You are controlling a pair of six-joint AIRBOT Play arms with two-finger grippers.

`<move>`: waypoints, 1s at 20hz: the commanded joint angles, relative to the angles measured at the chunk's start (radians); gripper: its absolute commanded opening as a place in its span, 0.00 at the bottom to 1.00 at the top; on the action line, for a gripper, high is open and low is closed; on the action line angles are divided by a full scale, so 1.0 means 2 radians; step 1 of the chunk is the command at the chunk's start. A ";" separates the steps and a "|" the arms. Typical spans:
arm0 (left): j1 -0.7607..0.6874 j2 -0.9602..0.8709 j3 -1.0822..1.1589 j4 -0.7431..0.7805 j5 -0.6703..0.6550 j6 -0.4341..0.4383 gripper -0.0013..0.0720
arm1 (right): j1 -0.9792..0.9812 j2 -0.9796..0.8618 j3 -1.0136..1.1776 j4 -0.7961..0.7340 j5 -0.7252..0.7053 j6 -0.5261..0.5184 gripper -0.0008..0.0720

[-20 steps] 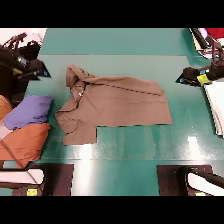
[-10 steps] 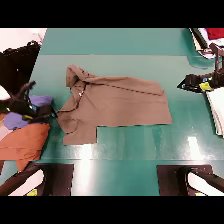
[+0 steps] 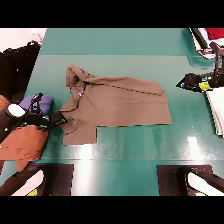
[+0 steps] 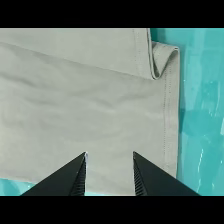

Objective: Fold the shirts.

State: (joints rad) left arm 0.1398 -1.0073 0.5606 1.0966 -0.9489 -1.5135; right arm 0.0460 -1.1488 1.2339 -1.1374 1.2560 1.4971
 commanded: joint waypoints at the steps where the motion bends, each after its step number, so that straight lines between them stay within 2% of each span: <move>1: -0.011 0.001 -0.006 -0.007 0.038 -0.012 0.40 | -0.002 0.001 0.000 0.001 0.002 -0.002 0.46; 3: -0.011 0.001 0.007 -0.006 0.027 -0.011 0.05 | -0.011 0.001 0.000 0.001 0.022 -0.008 0.46; 8: -0.011 0.007 0.102 -0.008 -0.037 0.019 0.05 | -0.093 0.001 -0.043 0.001 0.102 -0.028 0.46; 10: -0.011 0.007 0.127 -0.011 -0.046 0.027 0.05 | -0.130 0.000 -0.104 0.004 0.092 -0.039 0.75; 12: -0.011 0.006 0.131 -0.020 -0.041 0.027 0.05 | -0.150 -0.012 -0.166 0.024 0.073 -0.047 0.75; 14: -0.011 0.006 0.131 -0.021 -0.042 0.027 0.05 | -0.151 -0.036 -0.212 0.048 0.057 -0.057 0.68; 15: -0.011 0.006 0.131 -0.021 -0.043 0.027 0.05 | -0.150 -0.051 -0.229 0.071 0.047 -0.066 0.62; 18: -0.011 0.006 0.131 -0.021 -0.043 0.027 0.05 | -0.150 -0.093 -0.249 0.132 0.018 -0.091 0.61; 20: -0.011 0.006 0.131 -0.021 -0.042 0.027 0.05 | -0.140 -0.108 -0.249 0.140 0.002 -0.092 0.60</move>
State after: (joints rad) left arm 0.1169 -0.9951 0.8185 1.0561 -1.0321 -1.4609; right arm -0.2443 -1.3144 0.7692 -0.9329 1.3113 1.3422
